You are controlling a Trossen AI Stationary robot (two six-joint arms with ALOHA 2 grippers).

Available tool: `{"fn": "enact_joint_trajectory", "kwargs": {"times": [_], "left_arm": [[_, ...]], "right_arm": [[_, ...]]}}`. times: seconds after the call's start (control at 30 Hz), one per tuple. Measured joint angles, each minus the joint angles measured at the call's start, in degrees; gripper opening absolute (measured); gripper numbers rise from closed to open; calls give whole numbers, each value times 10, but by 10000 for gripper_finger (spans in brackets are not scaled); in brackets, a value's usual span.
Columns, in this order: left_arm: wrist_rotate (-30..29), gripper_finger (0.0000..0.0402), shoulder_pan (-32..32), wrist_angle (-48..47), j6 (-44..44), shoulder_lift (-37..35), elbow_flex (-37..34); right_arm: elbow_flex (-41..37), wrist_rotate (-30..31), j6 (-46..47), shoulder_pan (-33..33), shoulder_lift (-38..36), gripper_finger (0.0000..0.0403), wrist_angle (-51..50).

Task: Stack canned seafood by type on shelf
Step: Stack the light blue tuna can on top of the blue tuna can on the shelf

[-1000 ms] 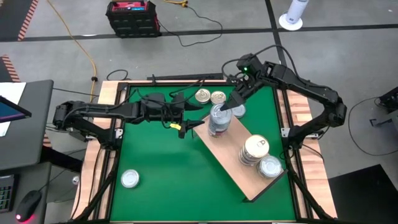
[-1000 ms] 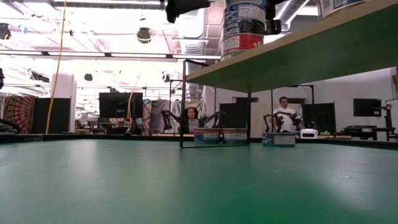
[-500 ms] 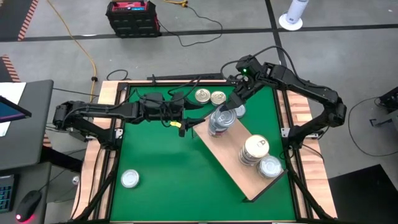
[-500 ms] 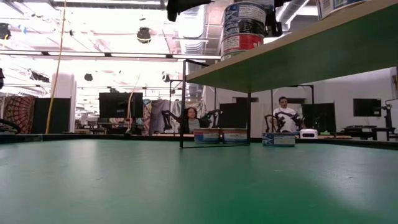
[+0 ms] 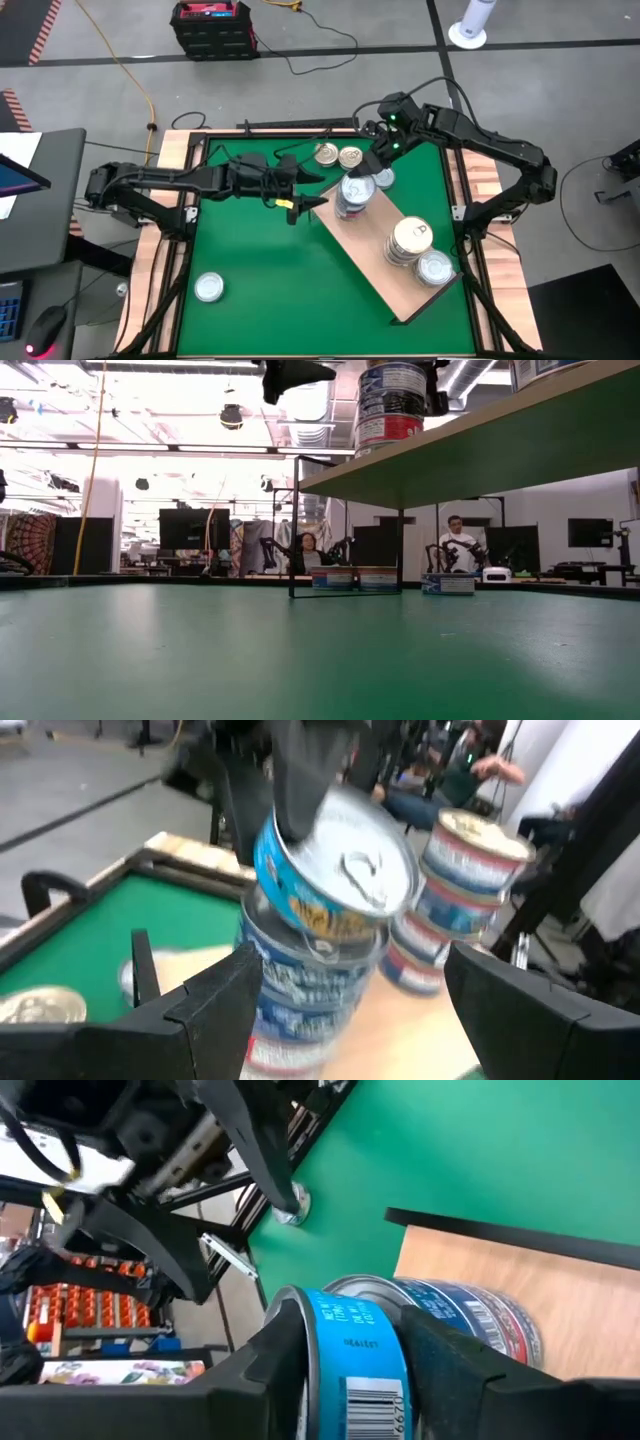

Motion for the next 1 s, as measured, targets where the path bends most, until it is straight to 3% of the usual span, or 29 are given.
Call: {"fn": "enact_joint_trajectory", "kwargs": {"times": [0.2, 0.4, 1.0], "left_arm": [[-26, 302, -11, -10, 0, 0, 0], [21, 302, -12, -16, -25, -2, 0], [17, 302, -19, -36, -30, -2, 0]], "right_arm": [[0, 19, 0, 9, 0, 180, 22], [0, 33, -5, 15, 0, 184, 24], [1, 44, -11, 28, 20, 183, 45]]}}
